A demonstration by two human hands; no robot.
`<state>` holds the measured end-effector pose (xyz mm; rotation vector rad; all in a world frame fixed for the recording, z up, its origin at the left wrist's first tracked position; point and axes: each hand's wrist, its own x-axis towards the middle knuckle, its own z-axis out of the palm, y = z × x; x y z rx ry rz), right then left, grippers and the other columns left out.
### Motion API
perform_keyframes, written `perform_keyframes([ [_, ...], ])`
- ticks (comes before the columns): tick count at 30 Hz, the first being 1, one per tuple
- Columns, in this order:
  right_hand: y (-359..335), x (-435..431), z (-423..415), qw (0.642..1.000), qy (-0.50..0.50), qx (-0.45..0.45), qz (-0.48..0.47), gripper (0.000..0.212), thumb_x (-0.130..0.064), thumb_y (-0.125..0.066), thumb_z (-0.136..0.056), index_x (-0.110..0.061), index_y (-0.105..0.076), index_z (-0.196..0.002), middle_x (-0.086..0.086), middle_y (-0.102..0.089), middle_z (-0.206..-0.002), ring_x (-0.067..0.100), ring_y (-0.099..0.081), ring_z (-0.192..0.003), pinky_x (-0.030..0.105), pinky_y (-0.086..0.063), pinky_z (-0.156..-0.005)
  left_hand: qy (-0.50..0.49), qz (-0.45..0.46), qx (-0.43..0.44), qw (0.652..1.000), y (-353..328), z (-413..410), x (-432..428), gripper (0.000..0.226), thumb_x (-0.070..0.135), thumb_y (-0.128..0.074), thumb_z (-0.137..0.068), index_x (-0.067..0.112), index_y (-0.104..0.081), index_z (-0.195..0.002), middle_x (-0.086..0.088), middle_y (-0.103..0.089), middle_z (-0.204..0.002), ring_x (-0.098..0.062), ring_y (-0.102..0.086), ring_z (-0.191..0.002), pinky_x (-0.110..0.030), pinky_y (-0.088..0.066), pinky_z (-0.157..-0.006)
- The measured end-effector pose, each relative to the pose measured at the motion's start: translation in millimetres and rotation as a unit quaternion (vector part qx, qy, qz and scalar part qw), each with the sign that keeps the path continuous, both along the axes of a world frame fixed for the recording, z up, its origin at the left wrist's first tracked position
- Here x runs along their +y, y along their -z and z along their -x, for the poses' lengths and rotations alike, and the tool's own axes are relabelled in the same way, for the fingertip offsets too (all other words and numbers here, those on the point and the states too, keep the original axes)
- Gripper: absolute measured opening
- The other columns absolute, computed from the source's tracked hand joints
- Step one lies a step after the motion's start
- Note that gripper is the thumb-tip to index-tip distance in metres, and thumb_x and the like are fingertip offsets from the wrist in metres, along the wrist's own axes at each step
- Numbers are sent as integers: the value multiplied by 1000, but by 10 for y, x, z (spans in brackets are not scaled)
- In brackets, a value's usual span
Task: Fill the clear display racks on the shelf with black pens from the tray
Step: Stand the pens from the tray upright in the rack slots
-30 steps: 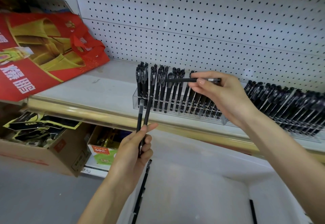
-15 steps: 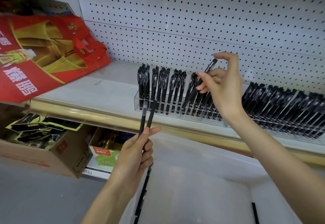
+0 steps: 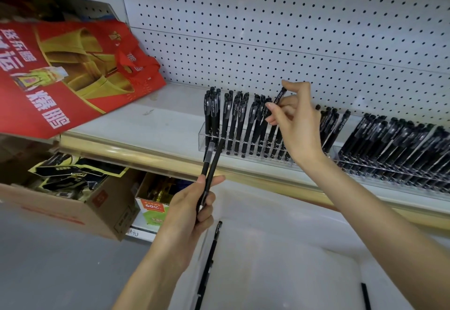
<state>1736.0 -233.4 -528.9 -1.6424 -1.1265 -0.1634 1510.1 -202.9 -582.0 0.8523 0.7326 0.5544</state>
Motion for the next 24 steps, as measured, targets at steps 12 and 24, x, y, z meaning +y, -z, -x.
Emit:
perform_keyframes([
  [12, 171, 41, -91, 989, 24, -135, 60, 28, -13, -64, -91, -6, -65, -118, -4, -56, -96, -10, -51, -74, -1, -39, -74, 0, -17, 6, 1000, 23, 21, -6, 25, 20, -52, -94, 14, -74, -106, 1, -50, -68, -6, -36, -52, -16, -31, -46],
  [24, 61, -175, -26, 999, 15, -33, 33, 24, -11, -61, -92, -19, -67, -115, -5, -60, -83, 2, -58, -65, 16, -49, -71, 7, -32, -15, 999, -53, -90, -79, 25, 16, -52, -94, 17, -75, -105, 1, -50, -68, -7, -37, -55, -17, -32, -48],
])
